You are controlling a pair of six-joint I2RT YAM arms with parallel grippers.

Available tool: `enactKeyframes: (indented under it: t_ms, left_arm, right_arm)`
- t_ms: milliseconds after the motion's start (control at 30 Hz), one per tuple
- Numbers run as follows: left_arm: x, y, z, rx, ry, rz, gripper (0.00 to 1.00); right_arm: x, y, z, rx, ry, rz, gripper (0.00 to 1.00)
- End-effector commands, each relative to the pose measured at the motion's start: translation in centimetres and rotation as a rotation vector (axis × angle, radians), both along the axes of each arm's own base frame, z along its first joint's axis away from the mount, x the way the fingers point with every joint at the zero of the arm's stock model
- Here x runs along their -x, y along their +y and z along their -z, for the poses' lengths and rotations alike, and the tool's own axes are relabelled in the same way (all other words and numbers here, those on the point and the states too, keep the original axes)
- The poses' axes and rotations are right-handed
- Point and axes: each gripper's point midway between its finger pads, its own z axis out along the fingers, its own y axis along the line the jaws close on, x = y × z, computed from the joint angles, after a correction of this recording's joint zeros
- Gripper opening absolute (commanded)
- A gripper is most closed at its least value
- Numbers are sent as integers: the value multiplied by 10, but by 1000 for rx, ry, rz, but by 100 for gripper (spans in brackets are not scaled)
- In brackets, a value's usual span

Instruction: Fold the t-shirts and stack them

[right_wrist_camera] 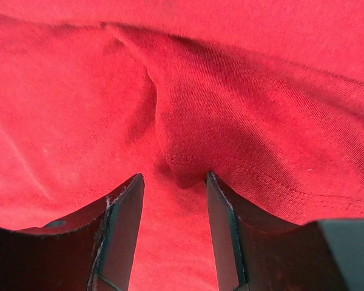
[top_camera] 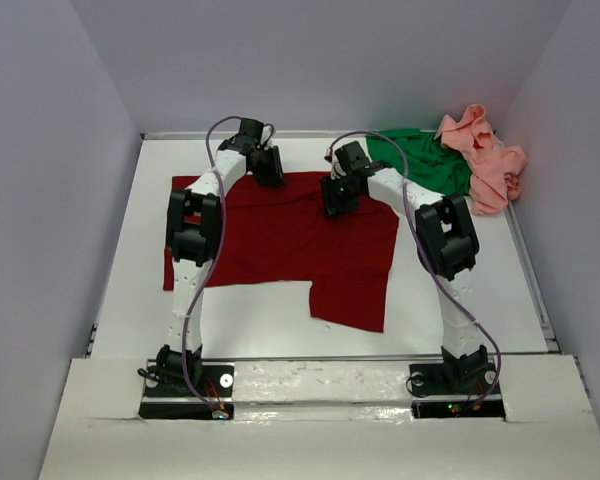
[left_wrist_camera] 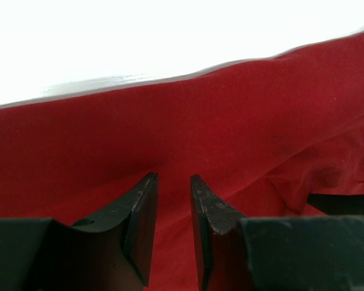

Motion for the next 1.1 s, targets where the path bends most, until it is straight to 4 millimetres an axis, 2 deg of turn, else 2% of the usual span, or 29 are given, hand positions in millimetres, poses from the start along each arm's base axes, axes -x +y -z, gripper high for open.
enactKeyframes:
  t_ms: [0, 167, 233, 367, 467, 667, 733, 800, 833, 867, 900, 1067]
  left_arm:
    - [-6, 0, -19, 4, -35, 18, 37]
    - [-5, 0, -16, -8, -26, 15, 37]
    - [-4, 2, -12, -18, -12, 6, 37]
    - [-1, 6, 2, -40, 30, -12, 37]
    - [5, 13, 18, -81, 81, -34, 37]
    - [14, 20, 36, -118, 137, -48, 37]
    - [15, 22, 39, -127, 147, -52, 37]
    - [16, 22, 39, -130, 148, -54, 37]
    - [14, 23, 38, -130, 144, -57, 38]
    - [14, 23, 37, -131, 142, -56, 38]
    - [14, 23, 37, -131, 142, -58, 38]
    - [14, 23, 37, -135, 144, -60, 38]
  right_arm:
    - [-18, 7, -23, -24, -71, -5, 51]
    - [-21, 8, -29, -26, -84, -5, 51]
    - [-21, 6, -23, -14, -81, -5, 51]
    - [-21, 7, -9, -6, -56, -9, 48]
    - [-23, 7, -10, -3, -61, -8, 48]
    - [-24, 7, -5, 7, -52, -7, 46]
    - [-24, 5, -3, 16, -48, -3, 40]
    - [-25, 4, -4, 23, -53, 3, 28]
    - [-25, 3, -5, 25, -52, 4, 12]
    - [-25, 3, -6, 24, -53, 5, 3]
    - [-25, 3, -7, 24, -55, 6, 0]
    - [-25, 2, -19, 27, -57, 12, 0]
